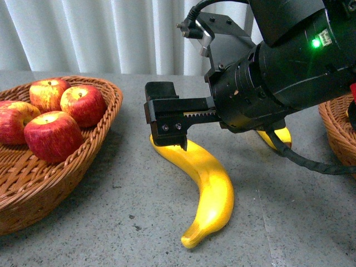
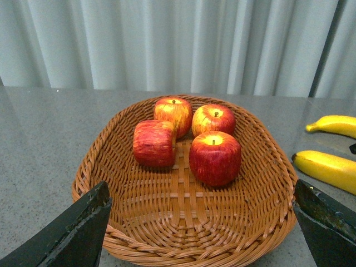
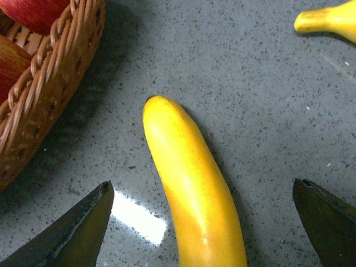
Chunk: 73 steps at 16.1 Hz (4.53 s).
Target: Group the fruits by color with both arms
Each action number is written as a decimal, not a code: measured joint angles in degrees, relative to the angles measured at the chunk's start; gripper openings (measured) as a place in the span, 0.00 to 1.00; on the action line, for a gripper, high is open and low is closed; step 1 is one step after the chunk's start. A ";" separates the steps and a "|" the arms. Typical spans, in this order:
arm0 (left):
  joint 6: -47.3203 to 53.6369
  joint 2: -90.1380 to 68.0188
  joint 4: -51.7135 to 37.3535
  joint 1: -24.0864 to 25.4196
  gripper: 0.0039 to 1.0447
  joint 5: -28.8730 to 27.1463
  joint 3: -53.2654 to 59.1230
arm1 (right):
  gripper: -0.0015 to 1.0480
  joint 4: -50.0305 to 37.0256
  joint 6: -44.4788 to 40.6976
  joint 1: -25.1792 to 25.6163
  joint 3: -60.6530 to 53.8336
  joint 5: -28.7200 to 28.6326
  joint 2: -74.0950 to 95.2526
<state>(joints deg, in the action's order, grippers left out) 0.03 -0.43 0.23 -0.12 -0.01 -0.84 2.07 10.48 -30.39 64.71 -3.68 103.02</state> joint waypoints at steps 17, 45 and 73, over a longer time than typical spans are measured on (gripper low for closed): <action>0.00 0.00 0.00 0.00 0.94 0.00 0.00 | 0.82 -7.78 -8.22 -3.65 -9.51 6.23 2.80; 0.00 0.00 0.00 0.00 0.94 -0.02 0.00 | 0.60 0.92 -42.07 52.43 -18.82 -25.29 -19.96; 0.00 0.00 0.00 0.00 0.94 -0.02 0.00 | 0.94 2.67 -17.81 16.79 21.35 -1.22 19.67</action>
<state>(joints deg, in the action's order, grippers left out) 0.03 -0.43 0.23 -0.12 -0.03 -0.84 4.73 -7.33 -13.61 86.06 -4.91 122.69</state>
